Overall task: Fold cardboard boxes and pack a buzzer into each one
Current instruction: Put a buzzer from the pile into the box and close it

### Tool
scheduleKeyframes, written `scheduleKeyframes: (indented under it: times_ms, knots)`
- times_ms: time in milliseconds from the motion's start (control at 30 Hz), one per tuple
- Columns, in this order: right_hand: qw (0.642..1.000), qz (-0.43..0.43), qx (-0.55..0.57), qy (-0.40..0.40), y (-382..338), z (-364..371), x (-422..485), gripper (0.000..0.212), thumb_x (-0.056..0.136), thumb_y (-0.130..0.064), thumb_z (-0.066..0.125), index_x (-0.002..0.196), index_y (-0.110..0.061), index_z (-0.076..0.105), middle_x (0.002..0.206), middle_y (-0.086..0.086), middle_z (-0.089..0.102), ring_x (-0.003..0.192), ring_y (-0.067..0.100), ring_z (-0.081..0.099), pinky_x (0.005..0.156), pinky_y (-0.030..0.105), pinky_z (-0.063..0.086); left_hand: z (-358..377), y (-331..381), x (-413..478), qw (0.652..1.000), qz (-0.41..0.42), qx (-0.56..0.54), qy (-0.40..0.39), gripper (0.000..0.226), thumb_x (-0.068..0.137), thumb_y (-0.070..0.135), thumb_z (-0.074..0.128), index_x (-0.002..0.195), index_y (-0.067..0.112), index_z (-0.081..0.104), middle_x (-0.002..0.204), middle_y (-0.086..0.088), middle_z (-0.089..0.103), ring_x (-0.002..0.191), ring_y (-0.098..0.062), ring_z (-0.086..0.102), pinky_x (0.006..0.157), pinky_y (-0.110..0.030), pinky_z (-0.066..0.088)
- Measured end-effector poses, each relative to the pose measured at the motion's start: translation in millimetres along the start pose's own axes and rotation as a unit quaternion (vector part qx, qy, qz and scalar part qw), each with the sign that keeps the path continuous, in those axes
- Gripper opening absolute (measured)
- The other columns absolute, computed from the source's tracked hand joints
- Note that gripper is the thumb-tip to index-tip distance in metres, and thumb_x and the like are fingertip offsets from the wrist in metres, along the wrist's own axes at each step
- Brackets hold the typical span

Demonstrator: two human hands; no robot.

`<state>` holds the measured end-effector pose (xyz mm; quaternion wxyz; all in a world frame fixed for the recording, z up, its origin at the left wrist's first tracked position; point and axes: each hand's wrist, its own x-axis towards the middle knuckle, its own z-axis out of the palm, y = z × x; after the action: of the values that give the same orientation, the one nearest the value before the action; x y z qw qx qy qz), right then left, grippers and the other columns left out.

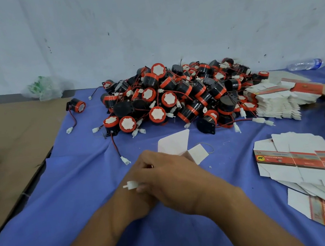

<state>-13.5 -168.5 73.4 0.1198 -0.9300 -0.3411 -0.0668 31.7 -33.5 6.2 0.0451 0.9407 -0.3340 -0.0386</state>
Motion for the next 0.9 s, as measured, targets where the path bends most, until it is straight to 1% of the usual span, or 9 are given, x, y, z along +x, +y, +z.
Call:
scheduleKeyframes:
  times_ms: [33,67,133,200,300,433,633,733,900]
  knots:
    - [1.000,0.005,0.011,0.010,0.8,1.7,0.2,0.014,0.100,-0.019,0.055,0.113,-0.018,0.060,0.111,0.001,0.051,0.097,0.019,0.050,0.065,0.024,0.028,-2.7,4.6,-0.8,0.998,0.027,-0.049,-0.022,0.031,0.106,0.005,0.023,0.123,0.009,0.049,0.124,-0.013,0.055,0.134,-0.015,0.045,0.095,-0.006,0.028]
    - [0.998,0.021,0.051,0.033,3.1,2.5,0.2,0.008,0.101,-0.020,0.054,0.108,-0.018,0.057,0.107,0.000,0.053,0.093,0.020,0.051,0.068,0.023,0.032,-4.2,2.7,-1.5,0.991,0.081,-0.091,0.062,0.034,0.106,0.008,0.020,0.108,0.012,0.054,0.117,-0.013,0.058,0.125,-0.016,0.054,0.091,0.000,0.029]
    - [0.976,0.066,0.166,0.121,13.0,1.8,-2.2,0.006,0.101,-0.024,0.053,0.098,-0.019,0.053,0.092,-0.004,0.058,0.082,0.016,0.054,0.068,0.028,0.041,-13.2,2.3,-2.1,0.971,0.104,-0.167,0.139,0.042,0.101,0.015,0.024,0.094,0.000,0.063,0.102,-0.015,0.068,0.102,-0.025,0.062,0.091,-0.010,0.044]
    - [0.936,0.113,0.238,0.234,29.2,2.3,-8.1,0.011,0.098,-0.020,0.057,0.091,-0.024,0.050,0.074,-0.005,0.059,0.065,0.013,0.054,0.059,0.032,0.047,-6.0,-3.2,0.4,0.961,0.114,-0.166,0.188,0.047,0.099,0.033,0.026,0.098,0.005,0.064,0.103,-0.008,0.063,0.095,-0.024,0.054,0.093,-0.033,0.045]
    - [0.912,0.176,0.226,0.294,50.2,9.7,-16.1,0.017,0.094,-0.014,0.059,0.088,-0.026,0.051,0.066,-0.001,0.058,0.057,0.019,0.055,0.055,0.045,0.046,0.7,0.5,1.5,0.958,0.102,-0.169,0.210,0.042,0.101,0.045,0.026,0.098,0.019,0.058,0.101,0.007,0.052,0.093,-0.014,0.045,0.090,-0.026,0.039]
    - [0.945,0.199,0.117,0.230,63.4,14.7,-23.1,0.005,0.097,-0.023,0.063,0.094,-0.024,0.067,0.072,-0.004,0.067,0.066,0.016,0.060,0.061,0.040,0.050,5.6,1.0,3.0,0.931,0.044,-0.278,0.232,0.016,0.098,0.043,0.038,0.095,0.031,0.049,0.093,0.020,0.052,0.091,-0.005,0.050,0.079,-0.015,0.037]
    - [0.979,0.183,0.060,0.065,57.1,8.1,-18.4,0.021,0.100,-0.032,0.055,0.113,-0.021,0.069,0.104,-0.002,0.061,0.101,0.020,0.054,0.083,0.040,0.047,7.1,0.4,5.4,0.884,-0.022,-0.367,0.288,0.009,0.097,0.033,0.049,0.105,0.035,0.050,0.106,0.026,0.057,0.098,0.001,0.058,0.074,-0.011,0.043]
    - [0.984,0.160,0.076,0.023,53.8,7.6,-18.1,0.026,0.100,-0.033,0.058,0.118,-0.017,0.067,0.098,-0.005,0.045,0.099,0.014,0.042,0.086,0.035,0.042,3.9,1.5,4.1,0.886,0.000,-0.341,0.315,0.015,0.093,0.023,0.051,0.100,0.033,0.060,0.104,0.022,0.063,0.095,0.000,0.060,0.076,-0.008,0.042]
    - [0.986,0.140,0.075,-0.054,53.5,3.4,-23.0,0.025,0.105,-0.028,0.046,0.121,-0.018,0.063,0.097,-0.001,0.043,0.096,0.018,0.042,0.087,0.038,0.042,3.9,2.6,2.8,0.869,-0.043,-0.382,0.313,0.023,0.094,0.021,0.062,0.110,0.034,0.052,0.106,0.032,0.062,0.091,0.004,0.062,0.069,-0.009,0.045]
